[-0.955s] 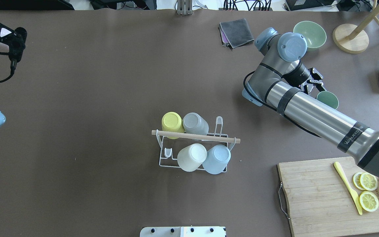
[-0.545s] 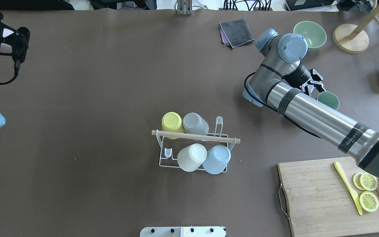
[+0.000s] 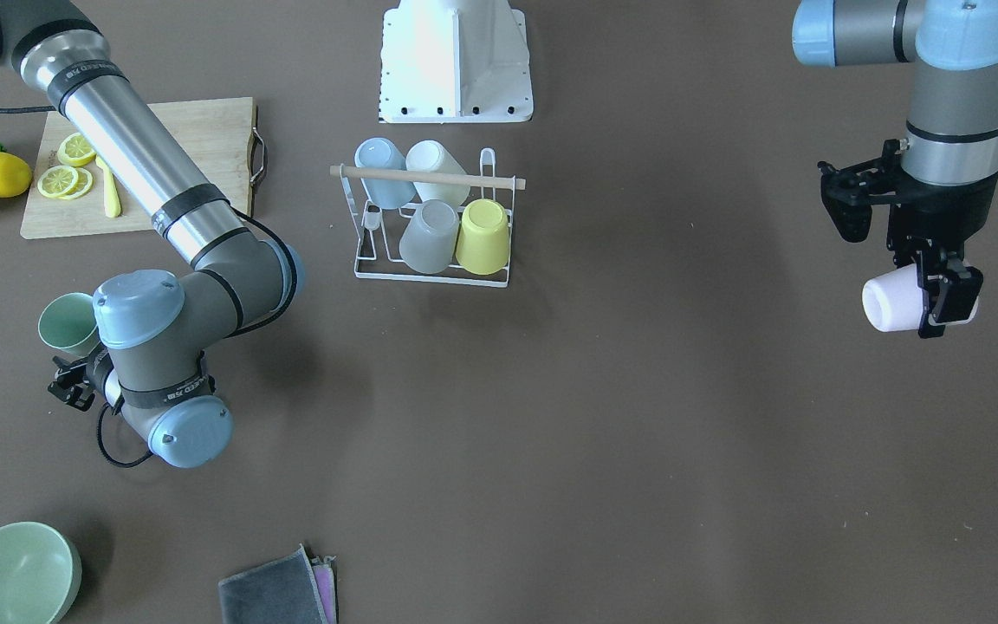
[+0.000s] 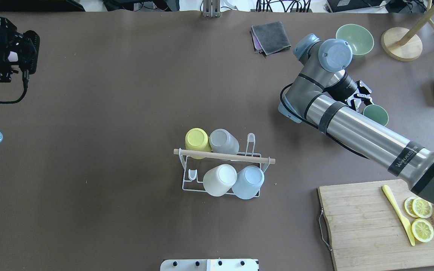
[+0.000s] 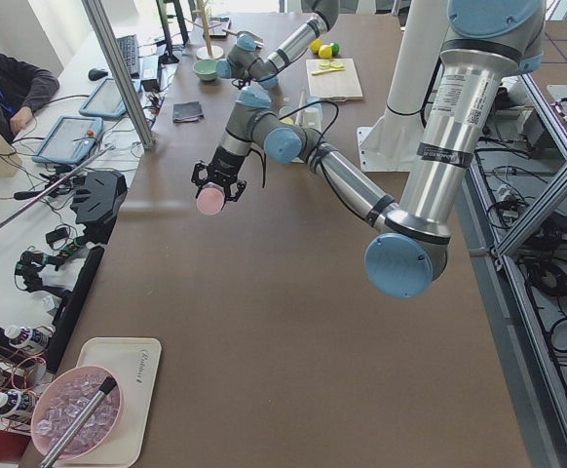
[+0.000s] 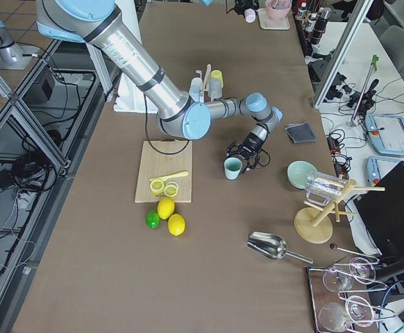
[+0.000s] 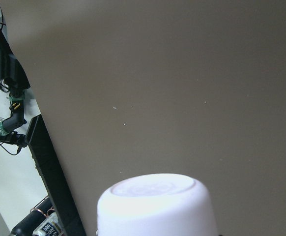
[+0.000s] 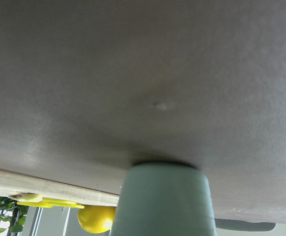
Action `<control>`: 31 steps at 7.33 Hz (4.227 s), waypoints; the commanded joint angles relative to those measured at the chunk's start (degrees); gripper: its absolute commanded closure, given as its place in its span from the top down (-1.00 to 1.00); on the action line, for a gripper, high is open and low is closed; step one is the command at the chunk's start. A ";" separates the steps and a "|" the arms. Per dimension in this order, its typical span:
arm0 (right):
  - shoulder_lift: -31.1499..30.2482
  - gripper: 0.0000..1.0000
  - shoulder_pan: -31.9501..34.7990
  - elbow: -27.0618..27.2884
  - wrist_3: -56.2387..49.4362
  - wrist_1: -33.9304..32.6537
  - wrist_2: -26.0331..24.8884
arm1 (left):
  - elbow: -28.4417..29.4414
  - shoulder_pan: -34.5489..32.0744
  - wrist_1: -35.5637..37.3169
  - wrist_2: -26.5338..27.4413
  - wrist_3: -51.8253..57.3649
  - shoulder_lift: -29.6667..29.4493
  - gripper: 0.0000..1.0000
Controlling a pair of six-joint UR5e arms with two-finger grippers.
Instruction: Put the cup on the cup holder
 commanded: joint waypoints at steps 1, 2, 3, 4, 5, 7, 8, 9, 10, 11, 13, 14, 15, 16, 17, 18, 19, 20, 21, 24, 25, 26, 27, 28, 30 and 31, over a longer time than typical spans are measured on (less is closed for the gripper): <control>-0.56 0.98 -0.54 0.96 -0.06 -0.85 -0.04 | 0.84 -0.01 -6.23 -5.84 -4.81 0.50 -0.04; -1.09 0.98 -0.89 1.39 0.03 -0.85 -0.04 | 1.54 -0.01 -10.02 -9.34 -6.40 0.68 -0.04; -1.96 0.98 -0.98 2.62 0.03 -0.85 -0.13 | 1.64 -0.01 -13.71 -11.64 -9.98 0.59 -0.04; -2.23 0.98 -0.98 2.80 -0.06 -0.85 -0.13 | 1.64 -0.01 -17.49 -13.49 -13.67 0.59 -0.05; -2.24 0.90 -0.98 2.81 0.03 -0.85 -0.21 | 1.81 -0.01 -22.49 -14.81 -16.41 0.68 -0.05; -2.24 -0.16 -0.98 3.07 -0.06 -0.85 -0.13 | 2.69 0.25 -35.47 -18.42 -24.13 2.87 -0.05; -2.15 -0.71 -0.98 3.59 0.03 -1.55 -0.13 | 2.69 1.39 -42.24 -18.60 -27.74 4.44 -0.05; -2.24 -0.86 -0.20 4.47 0.03 -1.73 -0.21 | 2.61 2.79 -48.05 -20.87 -31.34 5.33 -0.05; -2.76 -0.90 0.68 6.82 0.03 -2.16 -0.30 | 2.60 4.02 -54.38 -22.80 -35.12 5.60 -0.05; -3.72 -0.91 1.38 11.81 0.03 -3.47 -0.13 | 2.60 5.86 -61.49 -23.52 -38.81 6.82 -0.05; -3.82 -1.00 4.36 20.43 0.12 -3.40 1.79 | 2.95 11.56 -76.43 -23.53 -47.41 7.97 -0.05; -3.82 -1.00 5.42 24.13 0.21 -3.14 5.37 | 3.56 14.38 -83.46 -23.35 -51.37 8.06 -0.05; -3.64 -1.00 6.82 28.43 0.47 -2.44 9.33 | 4.62 16.49 -89.88 -23.26 -54.89 8.06 -0.05; -3.64 -1.00 8.14 33.52 1.17 -2.17 13.54 | 5.93 17.47 -94.99 -23.18 -58.32 7.98 -0.05; -4.60 -1.00 10.94 35.65 1.26 4.01 19.07 | 6.73 18.44 -98.70 -23.00 -61.75 7.45 -0.05; -6.26 -1.00 12.27 36.89 4.48 11.38 25.65 | 7.08 18.97 -100.74 -23.00 -64.74 6.75 -0.05; -7.32 -0.95 13.50 37.95 7.39 17.63 30.32 | 8.13 19.06 -102.32 -23.00 -67.04 6.22 -0.05; -8.55 -0.81 14.56 37.96 10.11 24.13 36.64 | 10.32 19.06 -102.86 -23.00 -67.15 5.52 -0.05; -8.83 -0.92 15.09 39.44 18.49 31.33 42.27 | 13.12 19.15 -104.87 -22.91 -67.23 3.69 -0.05; -14.09 -1.00 15.10 39.12 32.37 61.81 46.17 | 14.29 26.16 -109.18 -19.34 -67.06 0.69 -0.05; -14.10 -1.00 15.10 39.19 34.46 67.91 47.24 | 14.55 27.84 -109.54 -17.66 -66.80 -0.45 -0.05; -14.19 -1.00 14.93 39.02 36.31 73.28 47.25 | 16.73 28.03 -110.07 -17.55 -66.62 -3.33 -0.05; -15.15 -1.00 14.75 38.58 36.59 76.11 47.33 | 19.63 28.11 -110.51 -17.03 -65.31 -5.80 -0.05; -16.90 -1.00 14.75 36.58 36.51 80.67 47.25 | 21.74 28.55 -110.34 -15.80 -60.17 -6.87 -0.05; -17.53 -1.00 14.84 33.39 38.77 85.10 47.07 | 25.52 28.99 -110.34 -13.51 -55.57 -10.37 -0.05; -19.18 -1.00 14.84 32.96 39.14 85.28 46.55 | 25.98 30.21 -110.08 -12.38 -52.67 -10.74 -0.05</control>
